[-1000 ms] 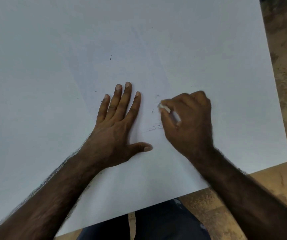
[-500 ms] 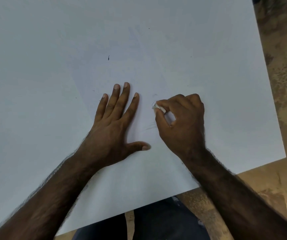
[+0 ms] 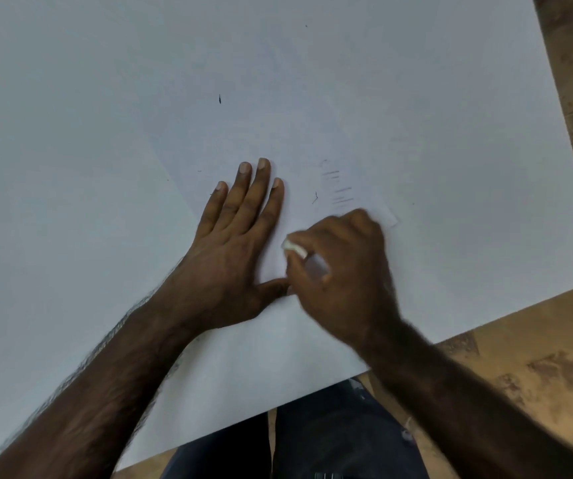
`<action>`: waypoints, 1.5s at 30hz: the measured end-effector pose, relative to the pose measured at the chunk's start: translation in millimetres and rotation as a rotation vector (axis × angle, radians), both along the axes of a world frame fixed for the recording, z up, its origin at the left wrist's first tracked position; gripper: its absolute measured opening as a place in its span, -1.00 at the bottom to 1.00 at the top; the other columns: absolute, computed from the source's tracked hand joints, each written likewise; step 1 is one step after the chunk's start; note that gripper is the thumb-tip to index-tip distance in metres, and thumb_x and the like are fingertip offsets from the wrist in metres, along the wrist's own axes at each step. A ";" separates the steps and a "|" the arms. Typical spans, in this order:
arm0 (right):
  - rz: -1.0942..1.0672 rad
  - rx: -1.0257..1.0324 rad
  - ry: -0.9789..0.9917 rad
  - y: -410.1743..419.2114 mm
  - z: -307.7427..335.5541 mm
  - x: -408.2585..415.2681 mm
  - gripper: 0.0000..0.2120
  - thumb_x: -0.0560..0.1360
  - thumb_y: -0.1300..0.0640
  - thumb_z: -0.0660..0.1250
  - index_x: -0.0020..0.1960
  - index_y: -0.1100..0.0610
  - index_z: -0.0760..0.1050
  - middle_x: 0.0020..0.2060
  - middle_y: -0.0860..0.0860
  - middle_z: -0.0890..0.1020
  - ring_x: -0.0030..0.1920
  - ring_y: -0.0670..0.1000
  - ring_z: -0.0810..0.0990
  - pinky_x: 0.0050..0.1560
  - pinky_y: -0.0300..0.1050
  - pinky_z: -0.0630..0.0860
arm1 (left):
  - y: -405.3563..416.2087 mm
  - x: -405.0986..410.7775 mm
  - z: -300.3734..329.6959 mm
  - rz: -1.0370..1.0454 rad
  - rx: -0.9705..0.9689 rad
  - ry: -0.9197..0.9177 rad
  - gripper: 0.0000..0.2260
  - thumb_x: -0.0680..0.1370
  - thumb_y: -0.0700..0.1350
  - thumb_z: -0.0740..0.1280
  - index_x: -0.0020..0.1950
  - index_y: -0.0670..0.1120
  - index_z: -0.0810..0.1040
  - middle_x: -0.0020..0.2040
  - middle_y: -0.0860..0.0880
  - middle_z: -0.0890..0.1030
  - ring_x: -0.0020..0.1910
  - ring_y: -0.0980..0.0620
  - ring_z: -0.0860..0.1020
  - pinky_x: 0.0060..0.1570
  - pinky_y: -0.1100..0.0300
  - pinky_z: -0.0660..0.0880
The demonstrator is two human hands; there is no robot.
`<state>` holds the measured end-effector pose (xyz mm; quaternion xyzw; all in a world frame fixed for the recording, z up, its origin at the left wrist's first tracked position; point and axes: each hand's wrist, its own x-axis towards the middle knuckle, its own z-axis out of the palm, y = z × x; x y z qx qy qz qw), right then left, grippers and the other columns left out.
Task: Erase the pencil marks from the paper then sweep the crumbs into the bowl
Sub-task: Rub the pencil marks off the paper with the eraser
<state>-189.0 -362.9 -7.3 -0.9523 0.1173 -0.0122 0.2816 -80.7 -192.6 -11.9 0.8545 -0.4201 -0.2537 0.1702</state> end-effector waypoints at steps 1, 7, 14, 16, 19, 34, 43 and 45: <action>0.026 -0.004 -0.002 9.0 0.5 -6.3 -0.80 0.58 0.03 0.47 0.11 0.12 0.70 -0.04 0.03 0.73 0.02 0.11 0.63 0.15 0.12 0.53 | 0.4 -0.1 -1.0 -0.004 -0.001 -0.004 0.01 0.57 0.45 0.13 0.77 -0.11 -0.21 0.76 -0.11 -0.33 0.73 -0.10 -0.37 0.71 -0.08 -0.32; -0.234 -0.151 -0.054 -21.1 1.7 -2.8 -0.85 0.60 0.05 0.43 0.06 0.10 0.72 -0.08 0.00 0.74 -0.02 0.16 0.62 0.09 0.08 0.44 | -1.5 0.9 -4.4 -0.012 0.027 -0.012 0.11 0.54 0.57 0.17 0.77 -0.07 -0.28 0.74 -0.10 -0.39 0.71 -0.10 -0.42 0.67 -0.02 -0.41; -0.129 -0.038 -0.032 24.8 6.2 -10.2 -0.86 0.56 0.05 0.48 0.04 0.11 0.70 -0.12 0.02 0.72 -0.05 0.10 0.61 0.07 0.06 0.51 | -1.3 1.8 -6.2 -0.036 0.038 -0.029 0.00 0.57 0.48 0.12 0.77 -0.01 -0.27 0.74 -0.11 -0.39 0.71 -0.11 -0.42 0.66 0.00 -0.43; -0.082 -0.026 -0.031 25.3 4.9 -11.9 -0.84 0.53 0.06 0.52 0.05 0.12 0.71 -0.11 0.04 0.73 -0.03 0.10 0.62 0.07 0.04 0.53 | -1.0 1.6 -6.4 -0.038 0.037 -0.028 -0.01 0.58 0.46 0.14 0.77 -0.01 -0.26 0.74 -0.11 -0.39 0.71 -0.10 -0.42 0.66 0.01 -0.43; -0.222 -0.081 -0.024 -8.9 2.7 -8.8 -0.84 0.57 0.04 0.47 0.08 0.10 0.72 -0.07 0.01 0.75 -0.01 0.12 0.63 0.12 0.03 0.44 | -2.3 2.0 -5.0 -0.035 0.050 -0.014 0.07 0.52 0.58 0.09 0.77 0.00 -0.28 0.73 -0.08 -0.42 0.71 -0.09 -0.43 0.64 0.05 -0.46; -0.386 -0.142 -0.038 -15.6 2.6 -6.7 -0.88 0.54 0.05 0.49 0.03 0.07 0.72 -0.12 -0.02 0.74 -0.03 0.13 0.59 0.04 0.02 0.40 | -2.9 2.5 -4.5 -0.042 0.055 -0.010 0.07 0.52 0.59 0.10 0.77 0.01 -0.29 0.73 -0.08 -0.42 0.71 -0.09 -0.43 0.64 0.04 -0.46; -0.201 -0.116 -0.026 31.6 2.3 -15.3 -0.83 0.51 0.05 0.54 0.04 0.12 0.71 -0.11 0.04 0.73 -0.04 0.11 0.62 0.03 0.08 0.55 | -3.0 1.0 -5.5 -0.034 0.055 -0.025 -0.01 0.56 0.49 0.06 0.77 -0.02 -0.26 0.74 -0.10 -0.39 0.72 -0.11 -0.40 0.67 -0.01 -0.41; -0.246 -0.127 -0.055 16.8 1.4 -14.3 -0.83 0.52 0.06 0.52 0.04 0.12 0.71 -0.11 0.03 0.74 -0.03 0.14 0.62 0.04 0.10 0.53 | -3.0 1.0 -5.4 -0.036 0.054 -0.025 0.03 0.55 0.54 0.08 0.78 -0.02 -0.24 0.74 -0.11 -0.39 0.72 -0.12 -0.40 0.67 -0.03 -0.40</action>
